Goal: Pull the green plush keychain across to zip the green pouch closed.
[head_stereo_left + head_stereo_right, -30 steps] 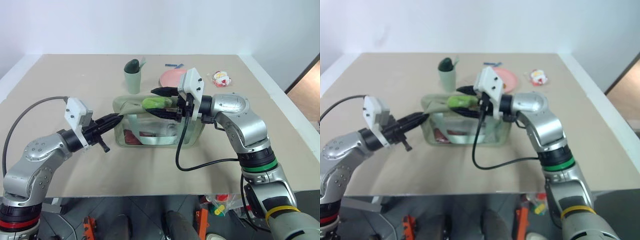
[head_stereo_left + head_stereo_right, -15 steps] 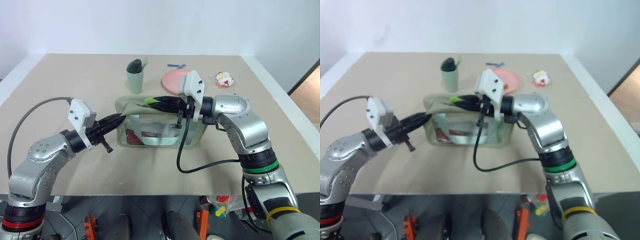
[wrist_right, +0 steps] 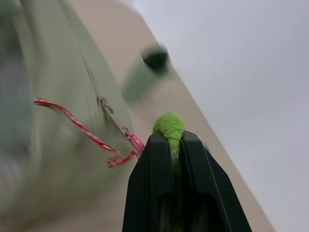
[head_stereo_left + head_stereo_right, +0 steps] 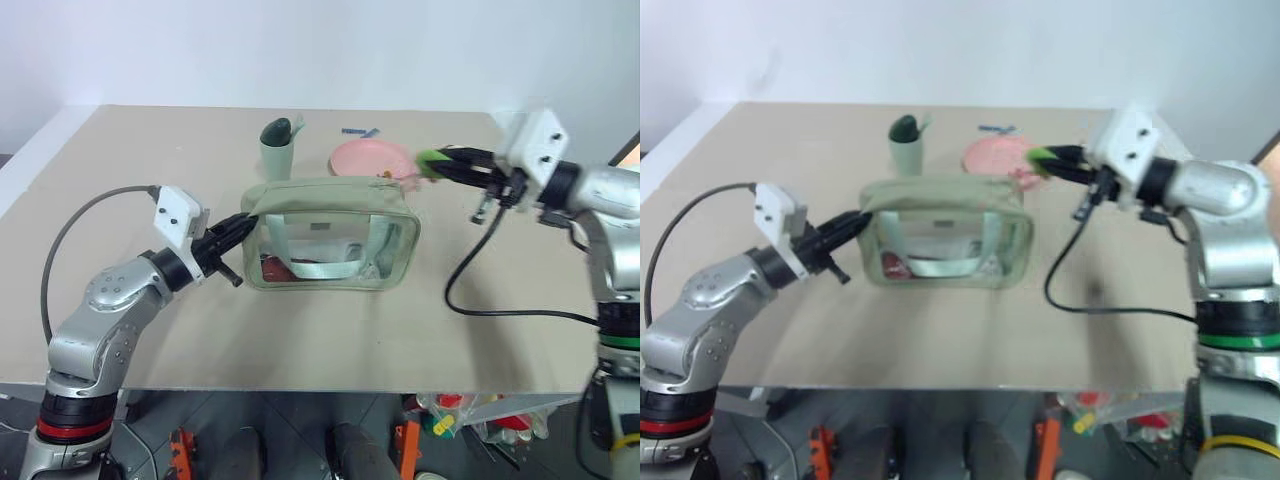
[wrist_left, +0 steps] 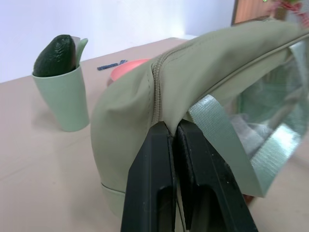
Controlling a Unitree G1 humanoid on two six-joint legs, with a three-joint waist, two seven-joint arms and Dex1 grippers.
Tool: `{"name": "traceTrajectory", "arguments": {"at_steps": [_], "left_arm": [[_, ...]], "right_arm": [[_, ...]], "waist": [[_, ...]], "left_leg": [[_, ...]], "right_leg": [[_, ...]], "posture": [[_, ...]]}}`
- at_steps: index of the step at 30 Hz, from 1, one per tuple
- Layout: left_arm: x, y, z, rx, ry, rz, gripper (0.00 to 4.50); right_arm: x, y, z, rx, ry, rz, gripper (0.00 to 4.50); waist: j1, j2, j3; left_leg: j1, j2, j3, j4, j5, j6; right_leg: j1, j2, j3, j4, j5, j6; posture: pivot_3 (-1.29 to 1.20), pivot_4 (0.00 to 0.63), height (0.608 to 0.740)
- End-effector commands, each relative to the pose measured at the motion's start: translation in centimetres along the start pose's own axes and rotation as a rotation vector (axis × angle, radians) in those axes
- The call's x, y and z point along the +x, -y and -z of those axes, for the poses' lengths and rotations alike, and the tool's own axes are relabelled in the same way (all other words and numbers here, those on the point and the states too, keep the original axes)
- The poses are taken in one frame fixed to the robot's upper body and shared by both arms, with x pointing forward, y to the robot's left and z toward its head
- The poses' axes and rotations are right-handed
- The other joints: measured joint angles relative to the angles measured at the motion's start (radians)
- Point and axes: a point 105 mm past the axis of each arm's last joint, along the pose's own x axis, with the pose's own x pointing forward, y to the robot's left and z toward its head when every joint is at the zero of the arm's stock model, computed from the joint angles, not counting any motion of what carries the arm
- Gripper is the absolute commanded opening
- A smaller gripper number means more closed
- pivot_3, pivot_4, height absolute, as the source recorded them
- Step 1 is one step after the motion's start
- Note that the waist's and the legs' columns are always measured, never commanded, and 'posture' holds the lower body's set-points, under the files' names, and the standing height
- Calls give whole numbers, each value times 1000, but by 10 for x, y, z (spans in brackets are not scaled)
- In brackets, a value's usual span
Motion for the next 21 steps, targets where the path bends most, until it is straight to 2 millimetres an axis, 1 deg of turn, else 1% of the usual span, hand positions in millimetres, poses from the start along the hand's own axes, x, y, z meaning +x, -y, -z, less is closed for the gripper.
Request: {"name": "traceTrajectory", "arguments": {"at_steps": [1,3,4,6,9,12,14,16,21], "left_arm": [[2,4,-3,17,8,-8,0],[2,5,-4,22,8,-12,0],[3,6,-4,26,8,-13,0],[4,8,-4,27,9,-14,0],[8,11,-4,26,11,-12,0],[10,11,-5,30,13,-14,0],[10,11,-5,38,12,-17,0],[11,11,-5,42,10,-18,0],[10,9,-4,56,-9,-24,0]], "right_arm": [[-23,15,8,-86,-95,77,26],[-28,7,21,-67,-166,64,26],[-26,-2,26,-34,-182,50,26],[-17,-22,34,5,-194,29,26],[3,-63,46,42,-218,-63,26],[17,-88,58,46,-233,-105,26],[24,-98,69,42,-257,-116,26],[28,-104,78,13,-273,-131,26],[32,-103,85,-25,-262,-129,26]], "waist": [[-6,0,0],[-8,0,0],[-8,0,0],[-9,0,0],[-12,0,0],[-11,0,0],[-11,0,0],[-11,-1,0],[-11,-1,0]], "left_leg": [[0,0,0,0,0,0],[0,0,-1,0,0,0],[1,0,-1,0,0,0],[1,0,-1,1,0,0],[1,0,-1,1,0,0],[1,0,-1,2,1,0],[1,0,-1,2,1,0],[1,-1,0,3,1,0],[1,-1,0,3,1,0]], "right_leg": [[0,0,0,0,0,0],[0,1,0,0,0,0],[0,1,0,1,0,0],[1,1,0,1,0,0],[1,1,1,1,1,1],[1,2,1,1,2,2],[1,1,2,1,2,2],[2,1,2,1,2,2],[2,1,2,1,3,2]], "posture": [[0,150,740],[0,150,740],[0,150,740],[0,150,740],[0,150,740],[0,150,740],[0,150,740],[0,150,740],[0,150,740]]}}
